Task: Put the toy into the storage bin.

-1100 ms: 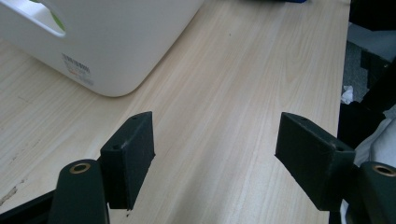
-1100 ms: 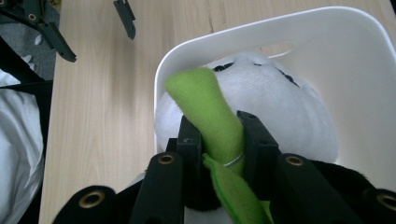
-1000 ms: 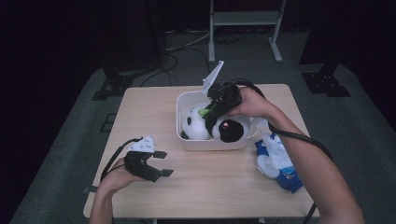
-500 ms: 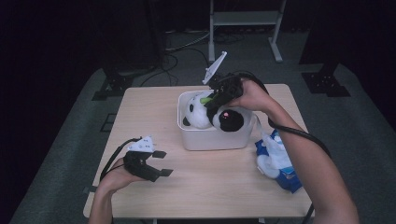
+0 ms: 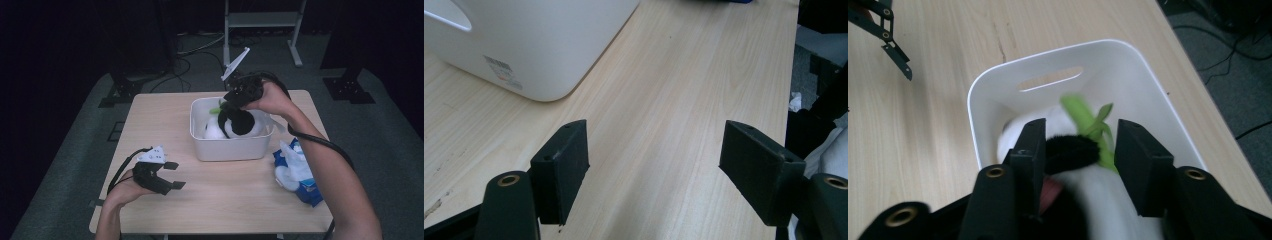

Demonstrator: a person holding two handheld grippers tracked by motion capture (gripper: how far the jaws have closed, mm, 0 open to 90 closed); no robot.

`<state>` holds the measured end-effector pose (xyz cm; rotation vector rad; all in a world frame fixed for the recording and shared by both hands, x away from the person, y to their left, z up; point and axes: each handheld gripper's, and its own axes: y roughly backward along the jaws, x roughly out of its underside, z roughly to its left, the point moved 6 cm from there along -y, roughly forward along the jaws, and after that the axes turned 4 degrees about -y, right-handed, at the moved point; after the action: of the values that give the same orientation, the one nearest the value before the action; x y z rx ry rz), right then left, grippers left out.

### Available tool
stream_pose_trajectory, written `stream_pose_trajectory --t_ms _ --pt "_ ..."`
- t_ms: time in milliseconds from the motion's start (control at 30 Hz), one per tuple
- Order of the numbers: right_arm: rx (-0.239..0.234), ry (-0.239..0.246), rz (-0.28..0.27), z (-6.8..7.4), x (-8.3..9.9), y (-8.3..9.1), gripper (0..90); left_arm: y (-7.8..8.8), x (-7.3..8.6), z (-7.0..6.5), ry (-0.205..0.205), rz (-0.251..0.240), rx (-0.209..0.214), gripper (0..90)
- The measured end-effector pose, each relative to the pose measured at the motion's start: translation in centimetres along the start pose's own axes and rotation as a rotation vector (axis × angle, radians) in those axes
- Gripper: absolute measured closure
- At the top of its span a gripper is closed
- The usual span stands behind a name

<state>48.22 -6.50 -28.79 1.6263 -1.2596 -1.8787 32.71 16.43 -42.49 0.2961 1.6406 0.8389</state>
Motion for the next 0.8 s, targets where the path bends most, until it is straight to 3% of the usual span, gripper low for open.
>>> stream_pose_trajectory --t_ms 300,533,700,800 --pt "-0.049 -0.005 0.052 1.1 1.8 -0.9 54.8 -0.2 0.0 -0.2 0.004 0.004 0.006 26.3" --pt "-0.092 0.034 0.129 2.4 3.8 -3.2 59.1 -0.3 0.0 -0.1 -0.003 0.013 0.008 26.3" --pt "-0.124 0.034 0.171 3.1 5.0 -4.9 63.5 -0.3 0.0 -0.1 0.002 0.011 0.011 26.3" --pt "-0.135 0.024 0.167 3.2 5.3 -5.5 66.4 -0.3 0.0 -0.1 0.004 0.008 0.013 26.3"
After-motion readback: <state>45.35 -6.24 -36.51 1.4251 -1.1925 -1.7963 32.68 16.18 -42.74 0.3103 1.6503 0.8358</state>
